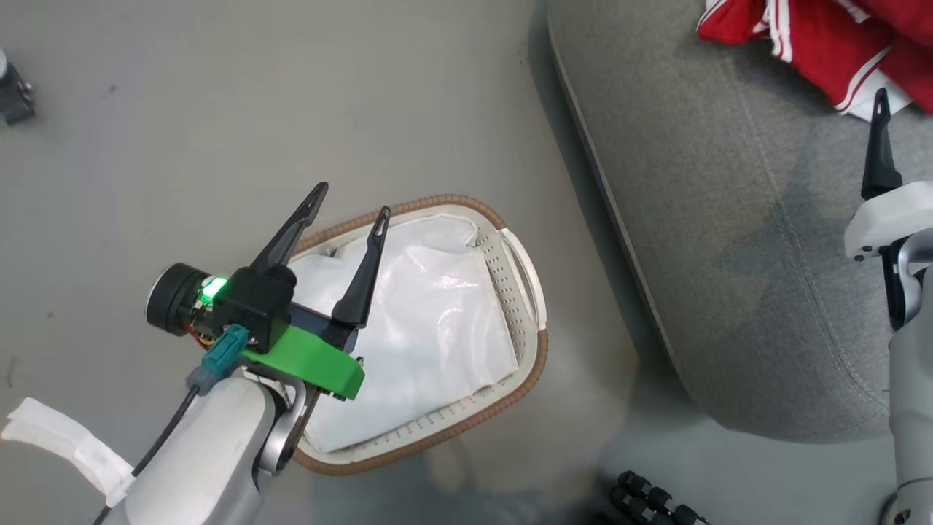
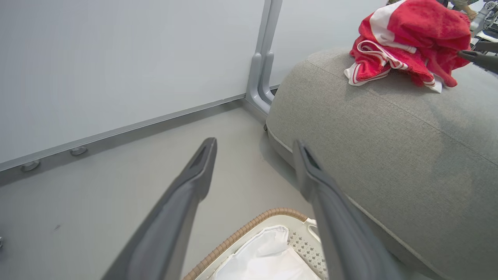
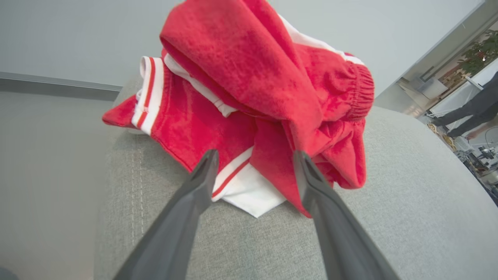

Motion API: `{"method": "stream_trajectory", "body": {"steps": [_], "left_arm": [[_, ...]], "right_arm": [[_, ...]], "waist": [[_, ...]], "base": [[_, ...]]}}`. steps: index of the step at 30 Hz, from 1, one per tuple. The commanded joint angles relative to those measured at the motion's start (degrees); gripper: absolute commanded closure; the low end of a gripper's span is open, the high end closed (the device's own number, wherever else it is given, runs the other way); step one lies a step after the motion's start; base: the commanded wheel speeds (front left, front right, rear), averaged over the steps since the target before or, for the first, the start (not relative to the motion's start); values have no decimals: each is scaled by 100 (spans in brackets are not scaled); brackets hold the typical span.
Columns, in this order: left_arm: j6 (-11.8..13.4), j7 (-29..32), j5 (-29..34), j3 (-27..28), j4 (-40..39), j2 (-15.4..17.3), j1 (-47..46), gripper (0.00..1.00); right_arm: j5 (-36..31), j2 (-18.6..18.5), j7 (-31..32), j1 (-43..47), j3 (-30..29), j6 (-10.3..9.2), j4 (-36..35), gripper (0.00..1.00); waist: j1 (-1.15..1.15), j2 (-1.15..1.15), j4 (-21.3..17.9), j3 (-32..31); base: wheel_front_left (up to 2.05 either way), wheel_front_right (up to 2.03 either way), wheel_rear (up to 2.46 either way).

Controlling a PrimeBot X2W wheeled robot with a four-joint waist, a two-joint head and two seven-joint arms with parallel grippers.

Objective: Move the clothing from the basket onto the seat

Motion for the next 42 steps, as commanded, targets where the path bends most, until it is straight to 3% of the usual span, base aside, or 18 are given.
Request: {"method": "stream_trajectory", "body": {"steps": [1, 10, 29, 36, 42], "left_arm": [[50, -56, -98, 95, 50, -55, 134, 0], [175, -124, -295, 928, 231, -493, 642, 0], [-364, -118, 265, 3038, 425, -1355, 2272, 0], [-553, -119, 479, 3451, 430, -1611, 2681, 0], [-647, -119, 655, 3603, 403, -1719, 3016, 0]], "right_arm": [[71, -28, -11, 136, 77, -8, -56, 0], [372, -11, -11, 397, 531, -8, -346, 0], [1361, 647, -12, 1451, 1446, -8, -813, 0], [2269, 645, -12, 2209, 2265, -8, -1094, 0], [2576, 647, -11, 2826, 2479, -8, -1455, 0]], "waist": [[0, 62, 32, -488], [0, 62, 423, -1423], [0, 62, 1461, -2606], [0, 62, 1668, -2797], [0, 62, 1702, -2992]], "base": [[0, 0, 0], [0, 0, 0], [0, 0, 0], [0, 0, 0], [0, 0, 0]]}}
